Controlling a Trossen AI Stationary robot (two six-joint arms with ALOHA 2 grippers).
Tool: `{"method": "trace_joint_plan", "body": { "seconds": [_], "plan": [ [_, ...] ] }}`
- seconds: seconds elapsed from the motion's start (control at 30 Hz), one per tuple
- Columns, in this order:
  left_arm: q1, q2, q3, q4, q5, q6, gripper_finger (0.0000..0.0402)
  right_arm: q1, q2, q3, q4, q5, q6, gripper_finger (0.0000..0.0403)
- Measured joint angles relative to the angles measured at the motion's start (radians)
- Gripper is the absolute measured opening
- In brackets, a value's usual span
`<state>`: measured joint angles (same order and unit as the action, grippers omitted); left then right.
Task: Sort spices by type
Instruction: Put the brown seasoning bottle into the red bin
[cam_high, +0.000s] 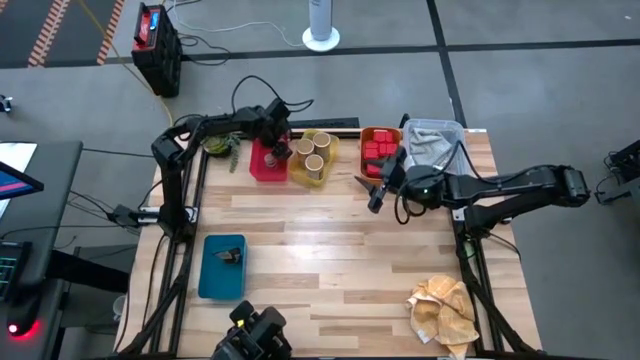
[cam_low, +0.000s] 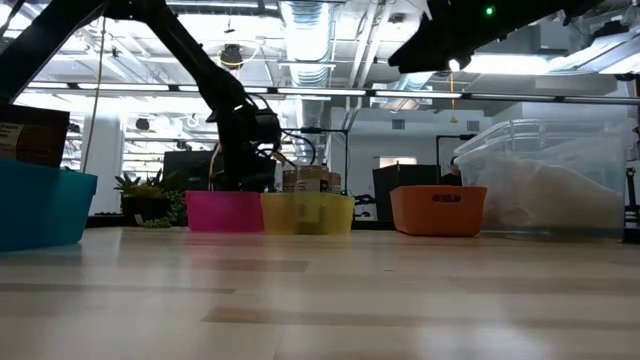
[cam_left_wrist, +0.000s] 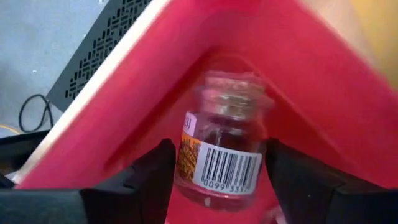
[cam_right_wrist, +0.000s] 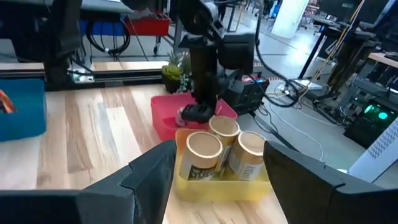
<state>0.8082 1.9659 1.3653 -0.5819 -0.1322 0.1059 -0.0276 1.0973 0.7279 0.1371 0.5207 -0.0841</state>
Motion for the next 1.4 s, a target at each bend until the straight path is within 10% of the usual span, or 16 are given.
{"method": "trace_joint_plan", "body": {
  "seconds": [1.1,1.4],
  "plan": [
    [-0.064,-0.181,-0.031,-0.090,-0.012,0.190,0.0186,-0.061,0.000,0.020,-0.071,-0.001,-0.095,0.0276],
    [-0.170,-0.376,-0.083,-0.019,-0.006,0.154,0.0186,-0.134,0.004,0.083,-0.062,-0.211,-0.136,0.0276]
  ]
}}
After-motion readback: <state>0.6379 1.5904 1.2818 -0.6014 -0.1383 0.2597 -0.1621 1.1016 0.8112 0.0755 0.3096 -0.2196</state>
